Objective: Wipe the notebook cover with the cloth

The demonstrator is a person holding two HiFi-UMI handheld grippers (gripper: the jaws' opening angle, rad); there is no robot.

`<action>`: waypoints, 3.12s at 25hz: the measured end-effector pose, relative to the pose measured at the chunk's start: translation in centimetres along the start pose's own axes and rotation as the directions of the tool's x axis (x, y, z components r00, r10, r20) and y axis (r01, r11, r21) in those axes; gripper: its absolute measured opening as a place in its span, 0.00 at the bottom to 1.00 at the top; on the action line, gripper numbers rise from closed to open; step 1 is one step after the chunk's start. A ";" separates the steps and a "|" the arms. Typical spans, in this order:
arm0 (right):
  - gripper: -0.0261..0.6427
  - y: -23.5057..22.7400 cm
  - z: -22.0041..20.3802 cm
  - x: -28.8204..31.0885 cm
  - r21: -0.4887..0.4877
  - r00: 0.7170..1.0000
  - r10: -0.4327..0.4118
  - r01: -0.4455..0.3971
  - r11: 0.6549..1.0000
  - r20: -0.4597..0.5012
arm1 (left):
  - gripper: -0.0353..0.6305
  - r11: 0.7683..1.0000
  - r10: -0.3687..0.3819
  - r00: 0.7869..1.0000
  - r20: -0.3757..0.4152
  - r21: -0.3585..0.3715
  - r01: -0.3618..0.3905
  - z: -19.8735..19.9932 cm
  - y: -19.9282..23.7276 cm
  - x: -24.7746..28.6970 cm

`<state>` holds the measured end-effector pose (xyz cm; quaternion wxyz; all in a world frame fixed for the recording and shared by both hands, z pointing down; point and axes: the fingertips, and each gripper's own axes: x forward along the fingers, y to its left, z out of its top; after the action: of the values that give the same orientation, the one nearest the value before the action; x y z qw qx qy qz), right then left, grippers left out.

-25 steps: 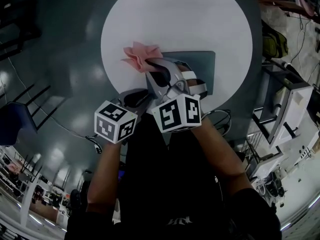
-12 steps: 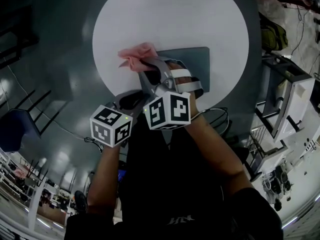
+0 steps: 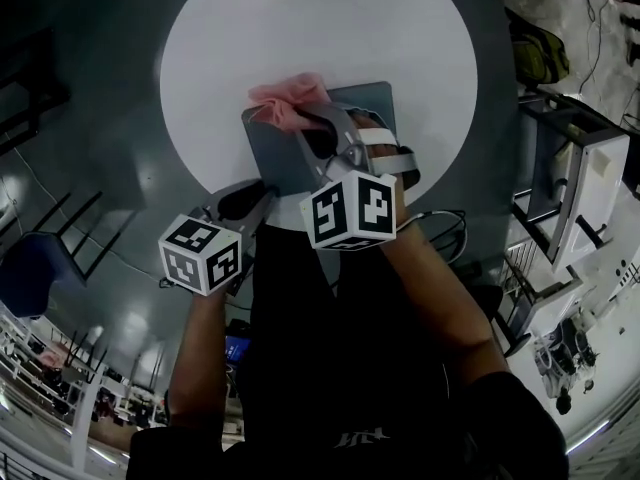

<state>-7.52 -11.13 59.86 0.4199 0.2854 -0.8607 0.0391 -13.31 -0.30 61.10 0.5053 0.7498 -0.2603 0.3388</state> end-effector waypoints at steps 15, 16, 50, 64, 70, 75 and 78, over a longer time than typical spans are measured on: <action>0.06 -4.9 -6.5 -3.8 0.054 0.994 -0.094 0.096 0.994 -0.048 | 0.15 0.997 0.075 0.997 -0.001 0.000 -0.075 -0.1 -0.6 0.6; 0.06 -5.3 -7.0 -4.1 0.060 0.993 -0.102 0.105 0.993 -0.053 | 0.15 0.997 0.081 0.997 0.000 0.001 -0.081 -0.1 -0.6 0.7; 0.06 6.3 4.4 2.1 0.052 0.992 0.127 -0.128 0.990 0.029 | 0.15 1.000 0.013 1.000 0.026 0.023 -0.013 -0.2 0.3 0.2; 0.06 4.3 1.6 0.2 0.028 0.994 0.104 -0.105 0.994 0.023 | 0.15 1.000 0.023 1.000 0.019 0.021 -0.024 0.1 0.2 -0.2; 0.06 2.1 -1.8 -1.9 0.036 0.998 0.070 -0.070 0.997 0.002 | 0.15 0.999 0.042 0.999 0.015 0.007 -0.042 0.0 0.0 0.1; 0.06 0.1 -4.8 -3.7 0.054 0.999 0.036 -0.035 0.998 -0.018 | 0.15 0.997 0.072 0.997 0.019 0.000 -0.072 0.0 -0.3 0.4; 0.06 -1.1 -6.4 -4.9 0.074 0.999 0.014 -0.012 0.997 -0.030 | 0.15 0.996 0.090 0.996 0.020 -0.001 -0.090 0.0 -0.6 0.5</action>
<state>-0.08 -7.88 60.13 0.4221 0.2945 -0.8539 0.0779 -12.58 -0.12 61.11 0.4869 0.7408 -0.2987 0.3536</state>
